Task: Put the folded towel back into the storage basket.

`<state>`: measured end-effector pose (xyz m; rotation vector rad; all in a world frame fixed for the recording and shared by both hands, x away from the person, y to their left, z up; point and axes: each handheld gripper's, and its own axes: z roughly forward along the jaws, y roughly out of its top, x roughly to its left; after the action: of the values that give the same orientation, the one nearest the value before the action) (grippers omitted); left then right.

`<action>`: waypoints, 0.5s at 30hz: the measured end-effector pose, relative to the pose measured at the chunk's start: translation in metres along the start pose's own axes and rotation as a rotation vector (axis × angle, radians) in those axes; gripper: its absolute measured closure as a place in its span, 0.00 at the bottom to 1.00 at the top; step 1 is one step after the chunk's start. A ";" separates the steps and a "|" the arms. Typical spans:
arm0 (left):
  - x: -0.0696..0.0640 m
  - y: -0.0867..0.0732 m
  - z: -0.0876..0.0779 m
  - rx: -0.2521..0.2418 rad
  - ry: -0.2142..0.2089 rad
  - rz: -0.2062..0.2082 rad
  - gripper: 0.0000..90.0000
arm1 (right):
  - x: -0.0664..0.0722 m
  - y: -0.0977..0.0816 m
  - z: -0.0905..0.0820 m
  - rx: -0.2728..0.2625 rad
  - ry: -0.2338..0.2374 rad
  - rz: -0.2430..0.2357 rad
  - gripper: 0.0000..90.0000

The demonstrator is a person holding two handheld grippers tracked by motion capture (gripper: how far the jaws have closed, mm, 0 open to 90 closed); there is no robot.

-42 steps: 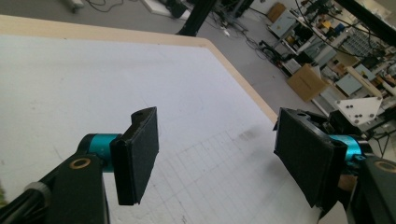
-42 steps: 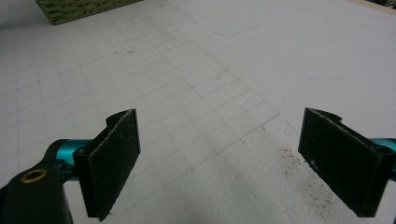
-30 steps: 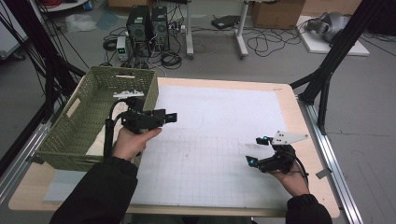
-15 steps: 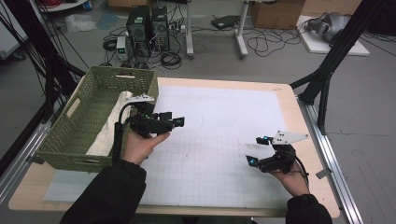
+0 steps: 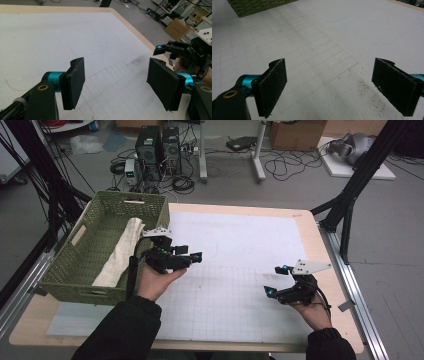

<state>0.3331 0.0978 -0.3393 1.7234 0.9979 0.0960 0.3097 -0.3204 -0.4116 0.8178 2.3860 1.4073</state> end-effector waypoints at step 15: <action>-0.002 -0.017 0.002 0.028 0.003 0.026 0.34 | 0.001 0.002 0.001 -0.003 0.004 -0.006 0.13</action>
<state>0.3232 0.0953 -0.3529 1.7629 0.9833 0.1018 0.3099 -0.3183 -0.4100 0.8068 2.3870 1.4115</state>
